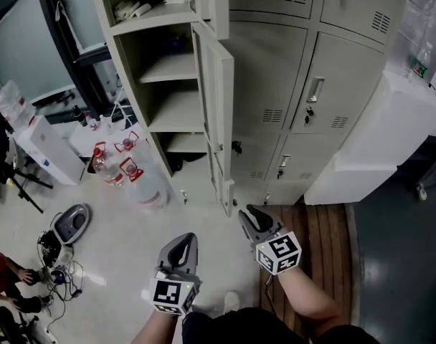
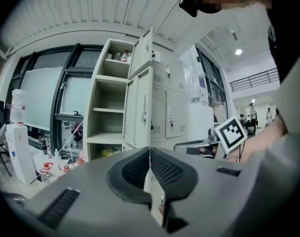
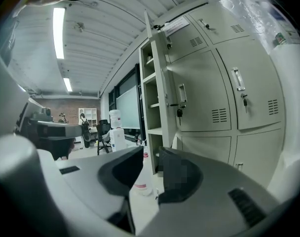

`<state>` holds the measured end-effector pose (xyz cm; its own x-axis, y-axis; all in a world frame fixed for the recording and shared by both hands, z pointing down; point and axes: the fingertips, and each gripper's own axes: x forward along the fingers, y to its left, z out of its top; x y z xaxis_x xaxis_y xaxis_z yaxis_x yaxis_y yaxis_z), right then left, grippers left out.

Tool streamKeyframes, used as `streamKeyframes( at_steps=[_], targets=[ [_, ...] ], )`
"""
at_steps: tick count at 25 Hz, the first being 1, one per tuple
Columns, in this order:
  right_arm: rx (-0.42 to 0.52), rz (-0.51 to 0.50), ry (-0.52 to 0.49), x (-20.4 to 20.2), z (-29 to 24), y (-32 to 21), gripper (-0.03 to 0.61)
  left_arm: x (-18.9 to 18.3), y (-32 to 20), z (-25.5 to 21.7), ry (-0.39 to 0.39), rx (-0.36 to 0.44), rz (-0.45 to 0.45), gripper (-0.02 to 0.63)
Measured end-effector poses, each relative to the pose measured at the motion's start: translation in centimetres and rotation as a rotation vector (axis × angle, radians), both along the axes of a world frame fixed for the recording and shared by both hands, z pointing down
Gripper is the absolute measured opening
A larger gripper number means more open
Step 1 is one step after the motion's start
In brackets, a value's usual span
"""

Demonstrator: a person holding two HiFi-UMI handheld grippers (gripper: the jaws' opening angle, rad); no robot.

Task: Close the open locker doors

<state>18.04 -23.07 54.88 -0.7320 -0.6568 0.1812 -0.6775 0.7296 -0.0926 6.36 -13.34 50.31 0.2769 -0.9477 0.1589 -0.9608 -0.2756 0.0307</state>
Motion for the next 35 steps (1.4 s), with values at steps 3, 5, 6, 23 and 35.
streamKeyframes(
  at_steps=[3,5,6,23,35],
  targets=[
    [-0.005,-0.003,0.018,-0.5,1.5,-1.3,0.107,-0.4,-0.8,0.3,0.003,0.003,-0.014,0.005],
    [-0.009,0.003,0.028,-0.8,2.5,-2.2,0.118,-0.5,-1.4,0.8,0.004,0.005,-0.015,0.005],
    [-0.012,0.009,0.032,-0.9,3.0,-2.7,0.121,-0.6,-1.7,1.1,0.006,0.004,-0.014,0.005],
    [-0.054,0.106,0.086,-4.2,11.1,-10.9,0.167,-4.3,-7.2,7.2,0.023,0.026,0.068,0.005],
    [-0.070,0.189,0.130,-6.4,13.8,-13.2,0.152,-9.5,-9.9,11.0,0.064,-0.018,0.076,0.005]
  ],
)
